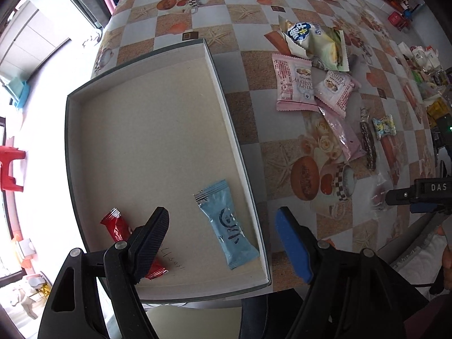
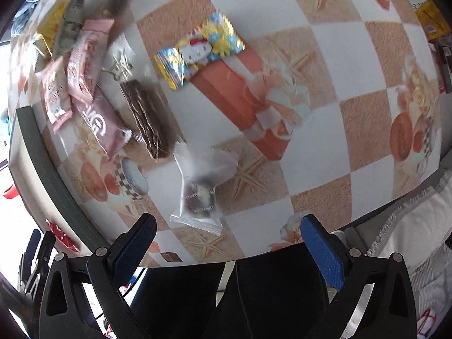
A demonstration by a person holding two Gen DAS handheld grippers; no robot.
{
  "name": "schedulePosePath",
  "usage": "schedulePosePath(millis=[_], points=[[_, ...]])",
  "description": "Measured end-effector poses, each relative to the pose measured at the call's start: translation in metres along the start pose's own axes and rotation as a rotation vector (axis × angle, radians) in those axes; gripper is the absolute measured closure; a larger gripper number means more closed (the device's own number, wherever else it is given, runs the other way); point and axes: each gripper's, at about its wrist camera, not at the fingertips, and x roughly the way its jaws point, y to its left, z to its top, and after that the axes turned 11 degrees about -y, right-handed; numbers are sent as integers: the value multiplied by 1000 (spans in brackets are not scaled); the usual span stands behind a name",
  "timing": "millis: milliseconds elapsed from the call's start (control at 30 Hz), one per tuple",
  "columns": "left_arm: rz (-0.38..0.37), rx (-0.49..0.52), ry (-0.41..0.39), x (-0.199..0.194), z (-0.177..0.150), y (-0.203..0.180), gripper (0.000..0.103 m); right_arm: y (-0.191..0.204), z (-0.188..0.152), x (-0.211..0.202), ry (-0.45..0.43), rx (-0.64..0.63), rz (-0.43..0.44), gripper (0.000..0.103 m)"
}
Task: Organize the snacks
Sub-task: 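Grasp the pink cranberry cookie packet with the left tool while the right tool grasps the clear chocolate bag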
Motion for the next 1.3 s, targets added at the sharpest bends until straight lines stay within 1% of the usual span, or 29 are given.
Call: schedulePosePath(millis=[133, 267, 333, 367, 433, 467, 533, 567, 667, 733, 867, 1000, 1133, 1300], points=[[10, 15, 7, -2, 1, -2, 22, 8, -3, 12, 16, -34, -2, 0], [25, 22, 12, -3, 2, -2, 22, 26, 4, 26, 26, -58, -10, 0], [28, 23, 15, -4, 3, -3, 22, 26, 6, 29, 24, -62, -19, 0], [26, 22, 17, -5, 3, -4, 22, 28, 14, 36, 21, -63, -23, 0], [18, 22, 20, -6, 7, -7, 22, 30, 13, 43, 16, -71, -31, 0], [14, 25, 20, -6, 11, -10, 22, 36, 5, 56, 14, -75, -34, 0], [7, 32, 12, -7, 20, -17, 22, 38, 8, 62, 11, -97, -56, 0], [2, 35, 5, -8, 27, -22, 22, 40, 7, 65, 2, -111, -77, 0], [-14, 31, -16, -6, 49, -36, 22, 41, 10, 67, -27, -157, -107, 0], [-21, 24, -22, 0, 64, -46, 22, 37, 11, 68, -39, -171, -132, 0], [-25, 10, -8, 21, 91, -61, 21, 27, 16, 64, -59, -173, -135, 0], [-20, -20, 13, 46, 113, -68, 21, 21, 18, 65, -66, -193, -125, 0], [1, -16, 41, 69, 125, -74, 21, 21, 18, 64, -69, -222, -124, 0], [26, -1, 76, 90, 130, -79, 21, 26, 15, 65, -69, -216, -122, 0]])
